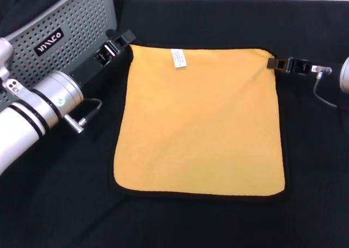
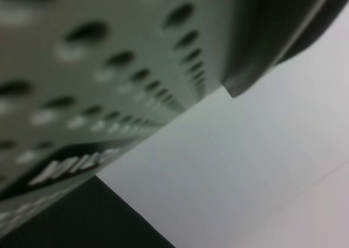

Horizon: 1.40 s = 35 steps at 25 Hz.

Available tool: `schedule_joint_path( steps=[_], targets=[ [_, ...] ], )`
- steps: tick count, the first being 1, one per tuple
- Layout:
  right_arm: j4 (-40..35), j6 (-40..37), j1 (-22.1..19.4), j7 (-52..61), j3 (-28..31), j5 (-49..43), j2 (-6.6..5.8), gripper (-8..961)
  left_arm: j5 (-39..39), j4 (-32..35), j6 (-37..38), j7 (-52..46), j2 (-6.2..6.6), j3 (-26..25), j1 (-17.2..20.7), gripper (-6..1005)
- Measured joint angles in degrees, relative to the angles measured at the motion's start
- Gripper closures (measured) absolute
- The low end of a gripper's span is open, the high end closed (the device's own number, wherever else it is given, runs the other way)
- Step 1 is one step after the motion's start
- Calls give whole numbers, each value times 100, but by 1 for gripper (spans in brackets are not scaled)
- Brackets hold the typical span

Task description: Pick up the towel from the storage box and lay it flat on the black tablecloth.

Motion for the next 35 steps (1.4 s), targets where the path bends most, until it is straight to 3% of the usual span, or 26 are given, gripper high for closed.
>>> schedule_joint_path(
  steps=[23, 28, 35],
  targets=[
    [38, -319, 15, -163, -110, 29, 15, 931, -41, 38, -335, 32, 11, 325, -147, 827],
    [-524, -317, -327, -309, -82, 71, 42, 773, -42, 230, -354, 100, 29, 324, -105, 826],
    [-1207, -114, -758, -389, -79, 80, 62, 511, -61, 646, -74, 125, 44, 308, 221, 509]
  ],
)
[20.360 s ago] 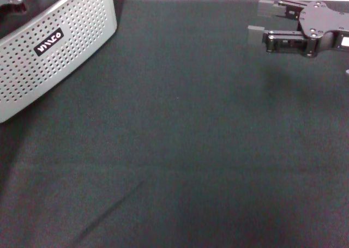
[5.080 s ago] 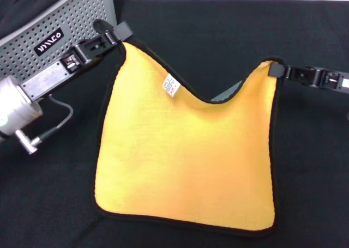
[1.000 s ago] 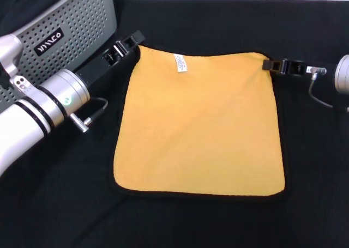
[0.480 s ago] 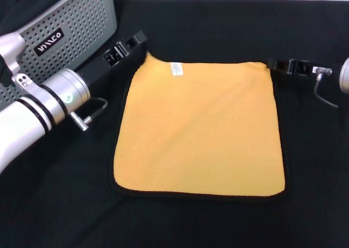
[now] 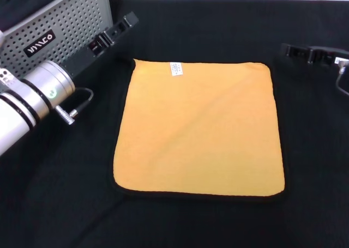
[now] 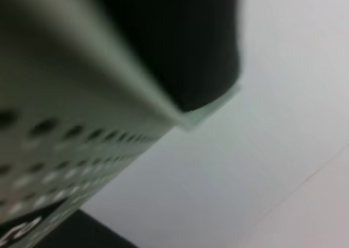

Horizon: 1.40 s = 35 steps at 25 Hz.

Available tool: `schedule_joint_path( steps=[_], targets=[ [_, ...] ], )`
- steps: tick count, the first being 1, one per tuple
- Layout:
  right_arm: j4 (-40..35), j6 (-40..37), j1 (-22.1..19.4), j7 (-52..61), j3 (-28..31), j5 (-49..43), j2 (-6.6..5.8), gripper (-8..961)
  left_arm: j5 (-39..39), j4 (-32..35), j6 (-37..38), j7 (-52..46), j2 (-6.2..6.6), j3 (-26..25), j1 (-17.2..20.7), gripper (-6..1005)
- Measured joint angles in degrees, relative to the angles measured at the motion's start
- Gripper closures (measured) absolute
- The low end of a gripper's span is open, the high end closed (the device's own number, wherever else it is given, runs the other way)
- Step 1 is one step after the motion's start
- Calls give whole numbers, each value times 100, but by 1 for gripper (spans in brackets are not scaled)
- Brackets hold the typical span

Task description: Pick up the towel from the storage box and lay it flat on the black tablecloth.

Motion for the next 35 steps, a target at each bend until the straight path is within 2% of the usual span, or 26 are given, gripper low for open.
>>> schedule_joint_path(
  steps=[4, 9, 13, 15, 18, 21, 25, 35],
  targets=[
    [-221, 372, -112, -264, -3, 20, -5, 349, 87, 33, 361, 46, 17, 46, 127, 344],
    [-504, 2081, -177, -1234, -17, -60, -80, 200, 838, 138, 1451, 670, 88, 185, 398, 231],
    [-1011, 3311, -240, -1441, -39, -439, -90, 90, 1837, 777, 2452, 1008, 128, 296, 790, 152],
    [-1259, 4093, -237, -1396, -21, -553, -96, 81, 2248, 1157, 3067, 1131, 131, 322, 985, 129],
    [-1632, 4946, -273, -1274, 35, -480, -96, 68, 2385, 1414, 3728, 1230, 112, 324, 1203, 106],
    [-2123, 5228, -419, -1080, -49, -307, -83, 69, 2420, 1513, 4100, 1206, 89, 331, 1302, 106],
    [-2752, 5275, -607, -931, -396, 33, -125, 69, 2490, 1552, 4264, 1101, 79, 335, 1280, 106],
    [-3135, 5299, -677, -569, -677, 74, -79, 68, 2545, 1940, 4277, 846, 74, 411, 1220, 106]
  ],
)
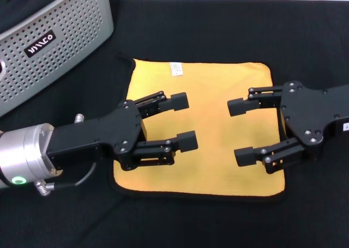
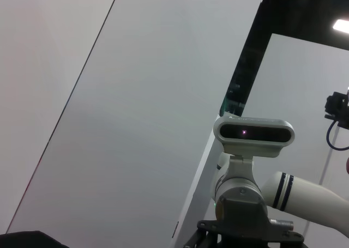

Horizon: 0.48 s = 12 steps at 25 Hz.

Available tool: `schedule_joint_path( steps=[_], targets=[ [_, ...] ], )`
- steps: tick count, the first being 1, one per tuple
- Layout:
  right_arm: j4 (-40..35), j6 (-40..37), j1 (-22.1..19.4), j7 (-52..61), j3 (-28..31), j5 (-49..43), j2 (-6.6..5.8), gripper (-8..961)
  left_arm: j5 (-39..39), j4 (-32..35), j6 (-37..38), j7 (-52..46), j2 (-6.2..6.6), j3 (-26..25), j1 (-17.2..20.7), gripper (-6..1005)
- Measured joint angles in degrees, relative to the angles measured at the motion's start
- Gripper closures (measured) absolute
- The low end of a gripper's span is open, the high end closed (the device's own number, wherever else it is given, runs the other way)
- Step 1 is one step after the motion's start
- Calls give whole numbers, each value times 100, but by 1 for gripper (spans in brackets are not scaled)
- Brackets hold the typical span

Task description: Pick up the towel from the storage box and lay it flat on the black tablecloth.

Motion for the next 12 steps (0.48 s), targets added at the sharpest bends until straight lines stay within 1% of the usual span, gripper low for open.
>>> schedule_joint_path(
  steps=[12],
  targets=[
    [20, 0, -28, 1, -53, 5, 16, 68, -39, 34, 7, 19, -7, -44, -12, 106]
  ],
)
